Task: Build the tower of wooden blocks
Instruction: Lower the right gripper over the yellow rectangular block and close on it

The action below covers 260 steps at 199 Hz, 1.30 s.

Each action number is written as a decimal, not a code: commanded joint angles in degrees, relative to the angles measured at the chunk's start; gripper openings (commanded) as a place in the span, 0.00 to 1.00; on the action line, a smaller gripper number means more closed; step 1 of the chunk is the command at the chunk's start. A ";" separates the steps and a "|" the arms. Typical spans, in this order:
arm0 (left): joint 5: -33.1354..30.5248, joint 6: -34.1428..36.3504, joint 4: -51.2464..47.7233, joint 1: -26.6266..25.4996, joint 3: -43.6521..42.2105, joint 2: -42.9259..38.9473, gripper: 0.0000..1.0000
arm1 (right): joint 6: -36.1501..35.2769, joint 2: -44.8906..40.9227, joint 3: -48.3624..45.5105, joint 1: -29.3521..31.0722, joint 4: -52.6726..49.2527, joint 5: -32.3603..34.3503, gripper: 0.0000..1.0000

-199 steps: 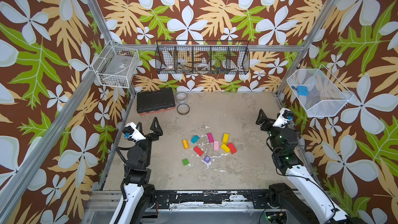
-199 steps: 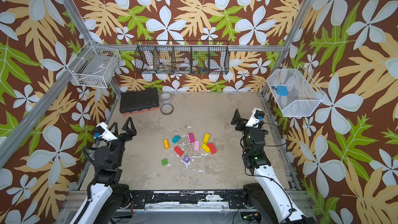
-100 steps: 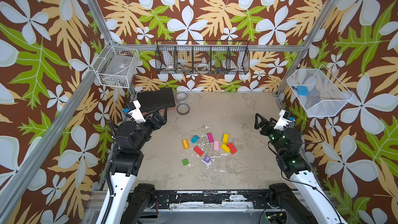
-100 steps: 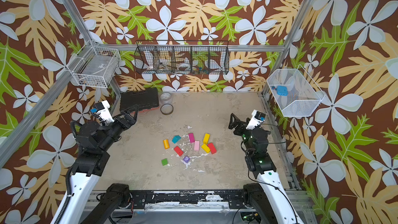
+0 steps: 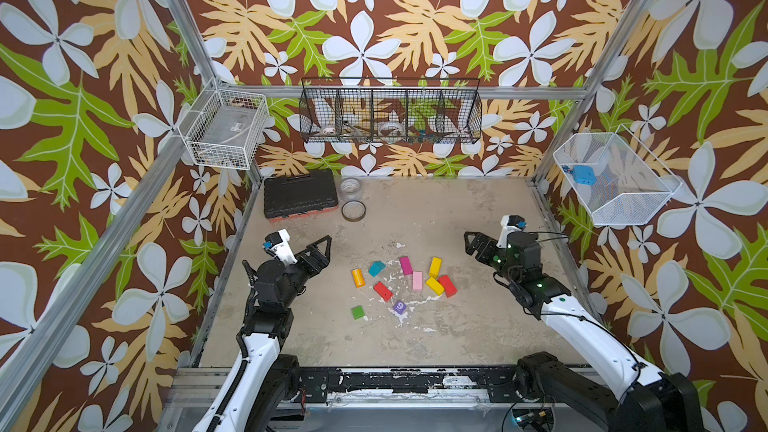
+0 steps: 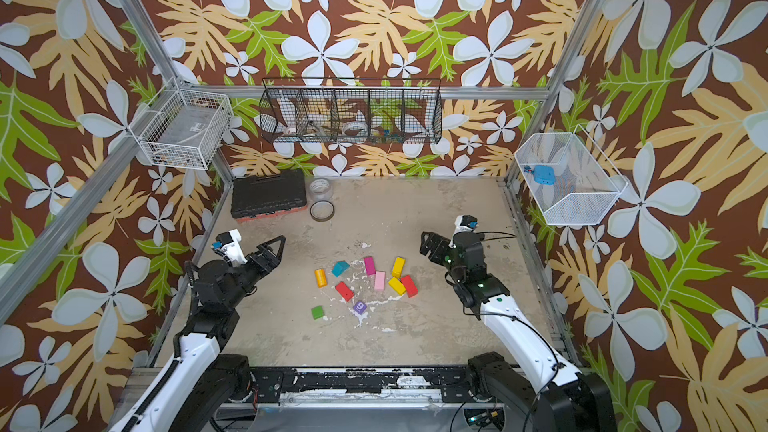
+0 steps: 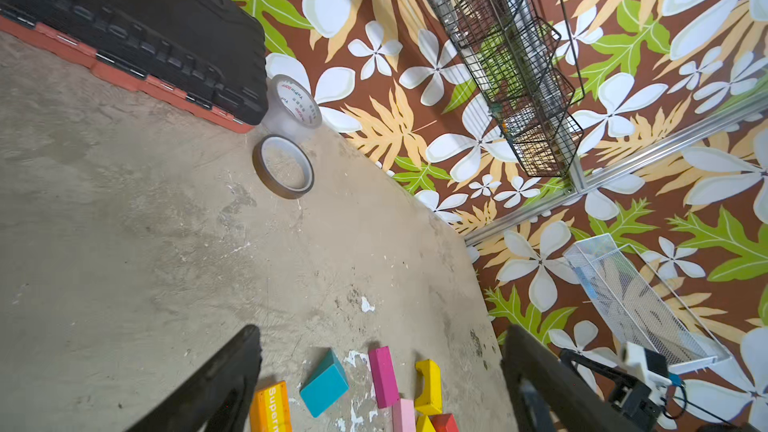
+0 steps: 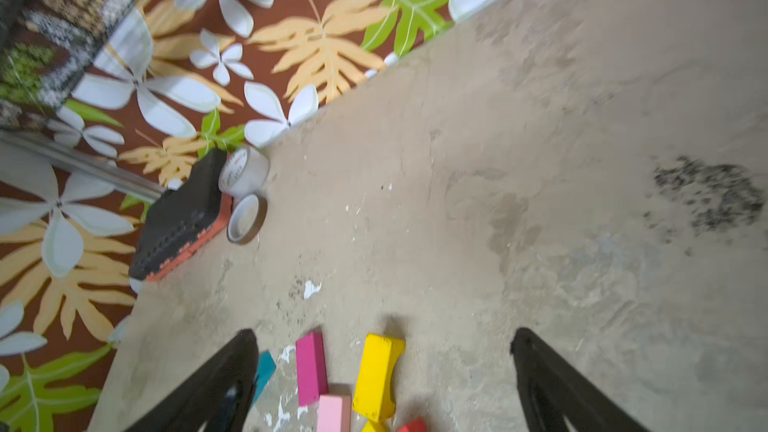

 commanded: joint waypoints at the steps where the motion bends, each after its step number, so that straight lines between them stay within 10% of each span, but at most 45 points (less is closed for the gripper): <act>1: 0.63 -0.12 4.72 -0.06 -1.21 -1.37 0.91 | 0.85 1.35 -0.65 4.53 -0.79 6.36 0.92; 47: -2.71 0.96 2.65 -0.07 -1.71 -5.12 0.93 | 2.10 6.63 -2.16 14.39 -0.88 14.89 0.84; 260: -4.21 1.24 1.00 -0.07 -1.38 -6.95 0.93 | -2.96 18.12 0.74 19.25 -7.15 12.82 0.67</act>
